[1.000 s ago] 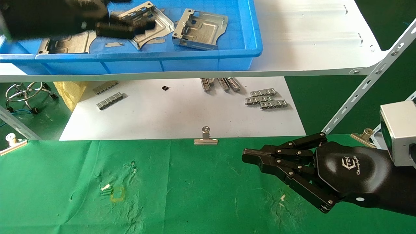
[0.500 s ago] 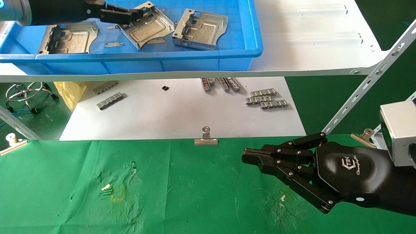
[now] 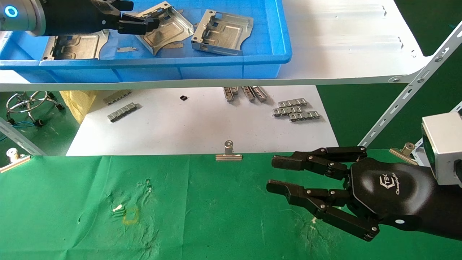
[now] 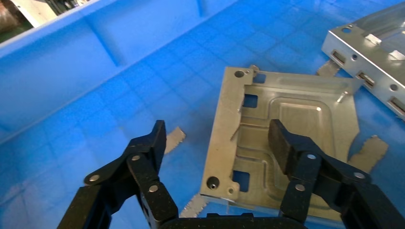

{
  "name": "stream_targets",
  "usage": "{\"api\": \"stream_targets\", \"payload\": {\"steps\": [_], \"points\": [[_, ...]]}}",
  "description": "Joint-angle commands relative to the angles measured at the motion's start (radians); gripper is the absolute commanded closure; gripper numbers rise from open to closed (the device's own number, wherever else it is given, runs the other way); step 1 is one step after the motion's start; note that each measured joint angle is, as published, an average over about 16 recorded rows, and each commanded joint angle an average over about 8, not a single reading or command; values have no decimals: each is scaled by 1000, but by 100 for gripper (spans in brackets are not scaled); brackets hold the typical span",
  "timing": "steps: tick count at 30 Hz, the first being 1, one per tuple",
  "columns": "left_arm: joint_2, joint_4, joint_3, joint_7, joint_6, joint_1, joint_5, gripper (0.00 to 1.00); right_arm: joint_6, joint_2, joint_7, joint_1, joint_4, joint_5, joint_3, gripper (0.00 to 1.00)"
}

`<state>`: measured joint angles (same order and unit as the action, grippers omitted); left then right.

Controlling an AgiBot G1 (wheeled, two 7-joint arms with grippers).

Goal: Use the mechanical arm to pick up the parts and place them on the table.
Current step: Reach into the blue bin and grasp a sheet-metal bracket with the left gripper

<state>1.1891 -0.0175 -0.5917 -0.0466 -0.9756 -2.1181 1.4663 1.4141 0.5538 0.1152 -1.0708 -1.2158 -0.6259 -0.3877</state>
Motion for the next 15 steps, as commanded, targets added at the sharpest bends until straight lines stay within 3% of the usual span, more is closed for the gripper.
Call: {"api": "stream_targets", "payload": {"steps": [1,15], "points": [[3,3,-2,4,9,0,2,100,0,0,0,0,0,0,0,0],[17,11,-15,26,36,-3,22,100,0,0,0,0,0,0,0,0]]}}
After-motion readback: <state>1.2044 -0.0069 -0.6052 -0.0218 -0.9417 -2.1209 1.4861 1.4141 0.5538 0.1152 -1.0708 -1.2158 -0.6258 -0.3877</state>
